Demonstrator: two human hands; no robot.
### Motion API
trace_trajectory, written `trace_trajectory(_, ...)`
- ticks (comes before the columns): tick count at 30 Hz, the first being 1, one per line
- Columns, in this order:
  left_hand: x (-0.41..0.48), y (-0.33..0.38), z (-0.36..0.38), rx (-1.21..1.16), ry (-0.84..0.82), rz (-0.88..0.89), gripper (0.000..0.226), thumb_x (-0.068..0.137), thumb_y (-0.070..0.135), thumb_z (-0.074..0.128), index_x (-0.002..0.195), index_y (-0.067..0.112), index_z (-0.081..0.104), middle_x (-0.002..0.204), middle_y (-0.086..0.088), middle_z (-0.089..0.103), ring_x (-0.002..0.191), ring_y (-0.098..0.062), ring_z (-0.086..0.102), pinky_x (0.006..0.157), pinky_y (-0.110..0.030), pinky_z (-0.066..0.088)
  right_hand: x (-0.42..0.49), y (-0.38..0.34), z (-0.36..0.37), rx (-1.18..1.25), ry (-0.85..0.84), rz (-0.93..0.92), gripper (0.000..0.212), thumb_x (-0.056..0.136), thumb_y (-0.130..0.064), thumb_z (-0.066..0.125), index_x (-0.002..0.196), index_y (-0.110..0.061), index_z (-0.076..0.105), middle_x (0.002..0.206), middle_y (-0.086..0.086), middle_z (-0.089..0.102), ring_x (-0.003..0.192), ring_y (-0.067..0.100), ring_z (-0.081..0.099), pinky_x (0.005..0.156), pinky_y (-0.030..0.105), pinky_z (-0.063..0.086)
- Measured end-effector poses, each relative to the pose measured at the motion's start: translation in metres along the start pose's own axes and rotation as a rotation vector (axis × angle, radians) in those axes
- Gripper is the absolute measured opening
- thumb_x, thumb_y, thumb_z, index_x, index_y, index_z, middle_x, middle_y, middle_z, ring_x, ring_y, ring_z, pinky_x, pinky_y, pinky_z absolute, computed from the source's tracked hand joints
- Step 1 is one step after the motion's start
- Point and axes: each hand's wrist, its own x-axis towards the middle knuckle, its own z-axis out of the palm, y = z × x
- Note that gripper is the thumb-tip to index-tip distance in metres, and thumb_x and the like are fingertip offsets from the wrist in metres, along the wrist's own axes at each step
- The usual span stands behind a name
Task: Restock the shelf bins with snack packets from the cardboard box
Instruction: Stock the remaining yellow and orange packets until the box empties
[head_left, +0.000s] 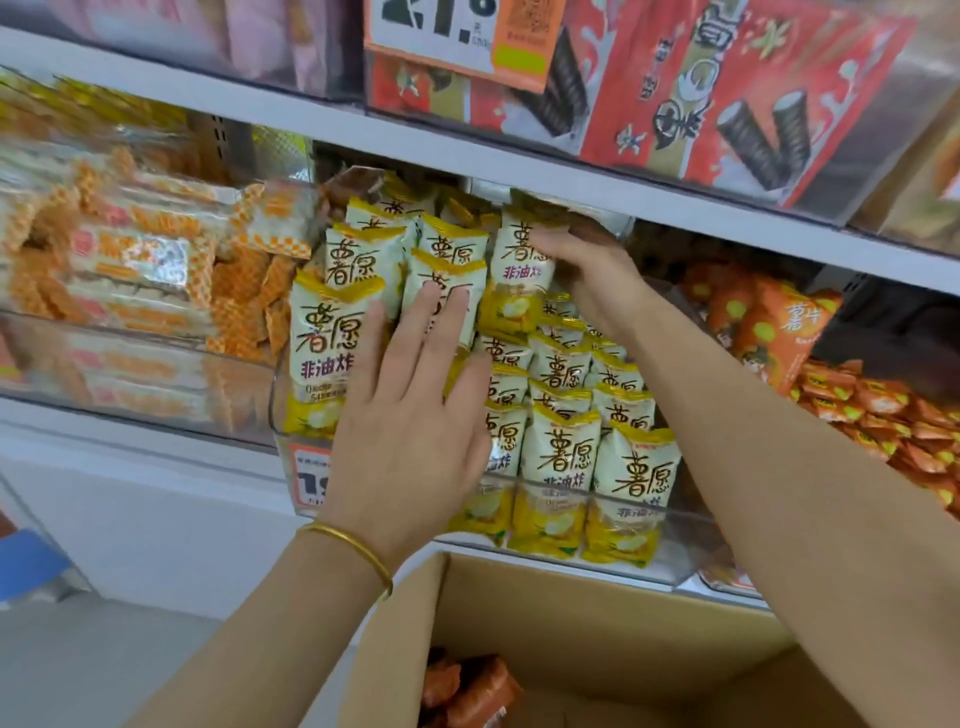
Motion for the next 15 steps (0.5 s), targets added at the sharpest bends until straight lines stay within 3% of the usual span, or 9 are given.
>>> trace_trajectory(3,0.001,0.000,0.001,-0.003,-0.003,-0.006,0.033,0.087,0.021,0.047,0.112,0.009,0.065,0.144,-0.019,0.042,0.140,-0.037,0.028,0.112,-0.059,0.018,0.013,0.005,0.012,0.008,-0.008,0.093,0.015,0.082,-0.020,0.070,0.096,-0.014,0.070,0.107,0.008,0.070,0.111,0.026,0.062,0.104,0.041,0.045)
trace_trajectory(6,0.001,0.000,0.001,-0.008,-0.003,-0.006,0.034,0.088,0.022,0.045,0.111,0.009,0.066,0.143,-0.019,0.044,0.139,-0.037,0.030,0.112,-0.059,0.019,0.015,0.004,0.014,-0.066,0.047,0.124,0.031,0.068,-0.038,0.080,0.092,-0.020,0.073,0.109,0.004,0.071,0.112,0.024,0.060,0.103,0.039,0.044)
trace_trajectory(8,0.001,0.000,0.001,-0.010,0.007,-0.006,0.034,0.087,0.022,0.044,0.110,0.008,0.066,0.141,-0.019,0.046,0.138,-0.037,0.032,0.112,-0.059,0.019,0.009,0.003,0.008,-0.112,0.038,0.126,0.028,0.068,-0.042,0.079,0.089,-0.025,0.074,0.109,0.001,0.072,0.113,0.022,0.060,0.108,0.043,0.039)
trace_trajectory(11,0.001,0.000,0.001,-0.017,0.014,-0.014,0.034,0.087,0.021,0.045,0.109,0.008,0.066,0.140,-0.020,0.047,0.137,-0.037,0.033,0.113,-0.058,0.018,-0.007,0.000,-0.005,-0.061,0.066,0.113,0.023,0.070,-0.038,0.078,0.089,-0.025,0.074,0.108,0.000,0.072,0.115,0.022,0.059,0.111,0.046,0.034)
trace_trajectory(15,0.002,0.000,0.000,-0.032,0.006,-0.026,0.035,0.086,0.021,0.045,0.110,0.007,0.066,0.139,-0.020,0.047,0.137,-0.036,0.032,0.114,-0.057,0.016,-0.025,-0.009,-0.019,0.042,0.173,0.119,0.010,0.086,-0.018,0.067,0.096,-0.015,0.066,0.094,0.002,0.070,0.097,0.020,0.065,0.094,0.039,0.051)
